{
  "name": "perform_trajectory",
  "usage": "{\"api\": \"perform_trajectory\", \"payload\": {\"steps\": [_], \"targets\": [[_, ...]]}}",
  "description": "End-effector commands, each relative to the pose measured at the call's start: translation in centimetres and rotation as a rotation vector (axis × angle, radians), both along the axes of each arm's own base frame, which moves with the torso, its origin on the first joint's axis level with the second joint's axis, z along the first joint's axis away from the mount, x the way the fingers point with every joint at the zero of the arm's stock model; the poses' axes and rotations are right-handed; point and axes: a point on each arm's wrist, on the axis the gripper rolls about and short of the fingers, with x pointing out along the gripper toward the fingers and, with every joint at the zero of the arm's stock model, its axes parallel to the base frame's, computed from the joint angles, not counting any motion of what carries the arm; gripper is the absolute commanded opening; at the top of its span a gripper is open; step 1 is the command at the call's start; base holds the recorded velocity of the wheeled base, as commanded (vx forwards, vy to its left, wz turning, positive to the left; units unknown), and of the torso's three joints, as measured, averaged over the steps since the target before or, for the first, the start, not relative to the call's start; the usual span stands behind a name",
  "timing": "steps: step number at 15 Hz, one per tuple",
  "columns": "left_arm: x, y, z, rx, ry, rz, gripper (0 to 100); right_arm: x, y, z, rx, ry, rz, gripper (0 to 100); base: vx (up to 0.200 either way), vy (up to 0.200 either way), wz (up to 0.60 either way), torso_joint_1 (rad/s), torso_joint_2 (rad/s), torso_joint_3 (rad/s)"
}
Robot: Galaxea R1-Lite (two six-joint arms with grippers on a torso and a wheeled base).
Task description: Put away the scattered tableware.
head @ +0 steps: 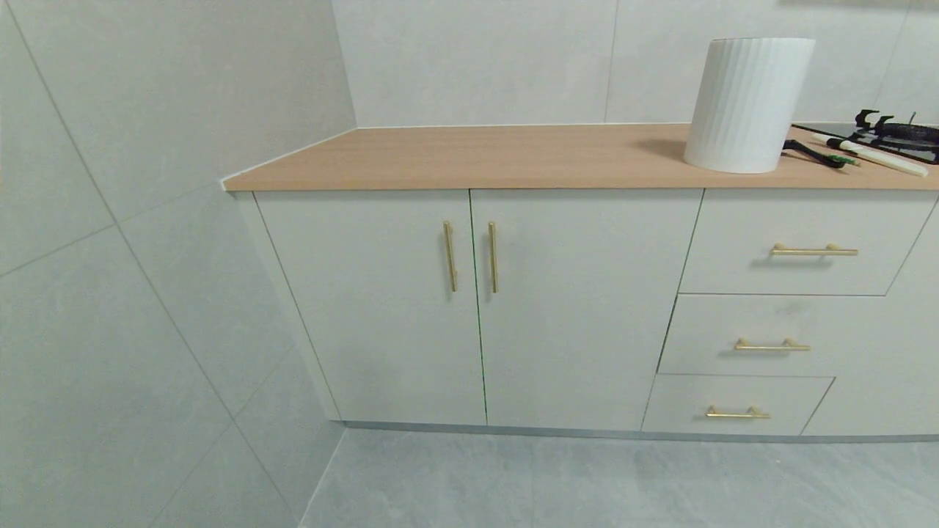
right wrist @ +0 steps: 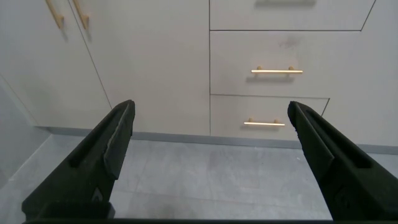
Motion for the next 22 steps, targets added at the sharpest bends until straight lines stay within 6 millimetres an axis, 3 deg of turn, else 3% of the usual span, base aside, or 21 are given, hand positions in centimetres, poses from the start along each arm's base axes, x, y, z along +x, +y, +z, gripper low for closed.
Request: {"api": "perform_trajectory", "payload": {"steps": [1,4,10,16,22], "targets": [[0.01,0.0,0.0,-0.001,0.002,0.0,100,0.02,0.0,0.01,0.0,0.002,0.0,100,0.0,-0.2,0.0,-0.002,0.0,0.002],[0.0,0.0,0.0,-0.001,0.0,0.0,100,0.02,0.0,0.01,0.0,0.002,0.0,100,0.0,-0.2,0.0,0.004,0.0,0.001],[0.01,0.0,0.0,-0.001,0.002,0.0,100,0.02,0.0,0.01,0.0,0.002,0.0,100,0.0,0.0,0.0,0.0,0.0,0.0],[0.01,0.0,0.02,-0.001,0.0,0.0,100,0.01,0.0,0.0,0.001,0.001,0.0,100,0.2,0.0,0.0,0.002,0.0,0.0],[0.01,0.0,0.02,-0.004,0.0,0.0,100,0.02,0.0,0.01,0.001,0.002,0.0,100,0.0,0.0,-0.1,0.0,0.0,0.0]]}}
